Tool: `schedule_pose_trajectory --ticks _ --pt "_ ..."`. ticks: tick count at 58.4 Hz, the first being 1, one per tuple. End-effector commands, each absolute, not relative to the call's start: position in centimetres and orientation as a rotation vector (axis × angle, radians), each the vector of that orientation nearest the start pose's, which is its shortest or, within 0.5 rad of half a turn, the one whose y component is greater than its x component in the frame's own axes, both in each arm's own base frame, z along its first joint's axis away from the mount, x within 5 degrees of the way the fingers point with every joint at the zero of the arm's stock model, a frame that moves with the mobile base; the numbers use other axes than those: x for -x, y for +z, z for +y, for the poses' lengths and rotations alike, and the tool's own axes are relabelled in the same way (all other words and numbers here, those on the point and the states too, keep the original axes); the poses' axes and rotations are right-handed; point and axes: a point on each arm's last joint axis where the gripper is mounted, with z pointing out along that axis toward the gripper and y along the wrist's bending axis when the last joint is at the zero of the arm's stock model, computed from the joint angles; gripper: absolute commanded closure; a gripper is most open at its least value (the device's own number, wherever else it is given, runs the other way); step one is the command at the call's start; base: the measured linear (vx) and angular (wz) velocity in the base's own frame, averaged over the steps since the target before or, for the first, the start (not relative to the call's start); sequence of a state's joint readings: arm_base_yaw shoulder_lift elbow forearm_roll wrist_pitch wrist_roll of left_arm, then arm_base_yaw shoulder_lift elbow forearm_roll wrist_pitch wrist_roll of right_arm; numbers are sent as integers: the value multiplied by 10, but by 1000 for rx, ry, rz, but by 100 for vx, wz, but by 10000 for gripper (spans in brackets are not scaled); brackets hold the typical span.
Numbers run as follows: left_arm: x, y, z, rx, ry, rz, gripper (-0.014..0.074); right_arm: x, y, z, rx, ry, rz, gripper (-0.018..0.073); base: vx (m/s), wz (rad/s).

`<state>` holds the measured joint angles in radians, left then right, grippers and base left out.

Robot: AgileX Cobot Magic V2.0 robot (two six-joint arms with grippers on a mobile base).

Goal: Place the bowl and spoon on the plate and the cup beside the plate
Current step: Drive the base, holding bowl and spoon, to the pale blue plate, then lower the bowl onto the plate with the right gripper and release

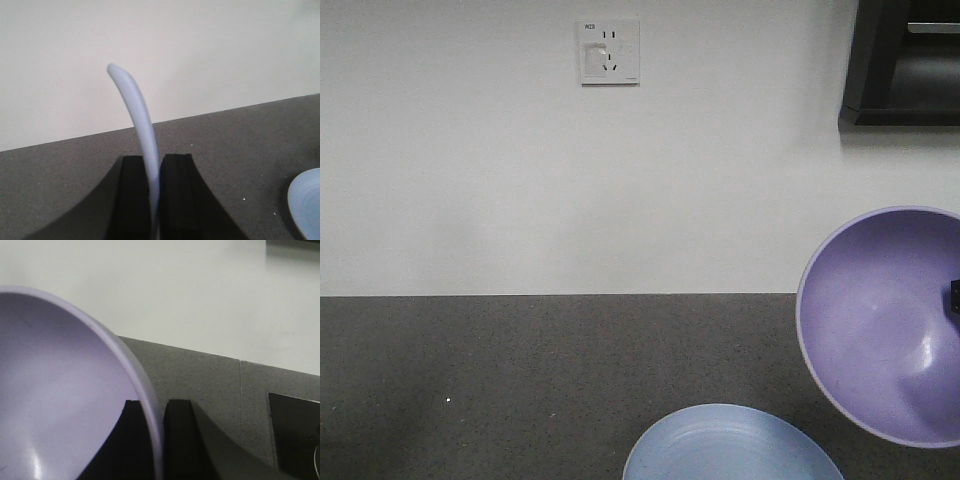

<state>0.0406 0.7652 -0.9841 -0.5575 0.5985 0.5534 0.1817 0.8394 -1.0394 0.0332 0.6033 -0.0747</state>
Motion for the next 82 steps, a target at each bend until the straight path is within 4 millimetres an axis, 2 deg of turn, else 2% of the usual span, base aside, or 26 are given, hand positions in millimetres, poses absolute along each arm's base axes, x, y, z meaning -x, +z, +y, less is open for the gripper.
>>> schedule_pose_trajectory --ticks 1,22,37,82 --pt "-140 439 -20 -208 -191 1676 596 -155 441 30 214 108 1748 568 0 -1" --pt "-139 439 -20 -208 -190 1675 596 -155 442 30 214 108 1747 568 0 0" --pt "-139 439 -20 -208 -190 1675 596 -156 452 30 199 110 1634 568 0 0" --pt "-140 442 -19 -190 -178 1647 596 -156 451 31 183 145 1645 568 0 0"
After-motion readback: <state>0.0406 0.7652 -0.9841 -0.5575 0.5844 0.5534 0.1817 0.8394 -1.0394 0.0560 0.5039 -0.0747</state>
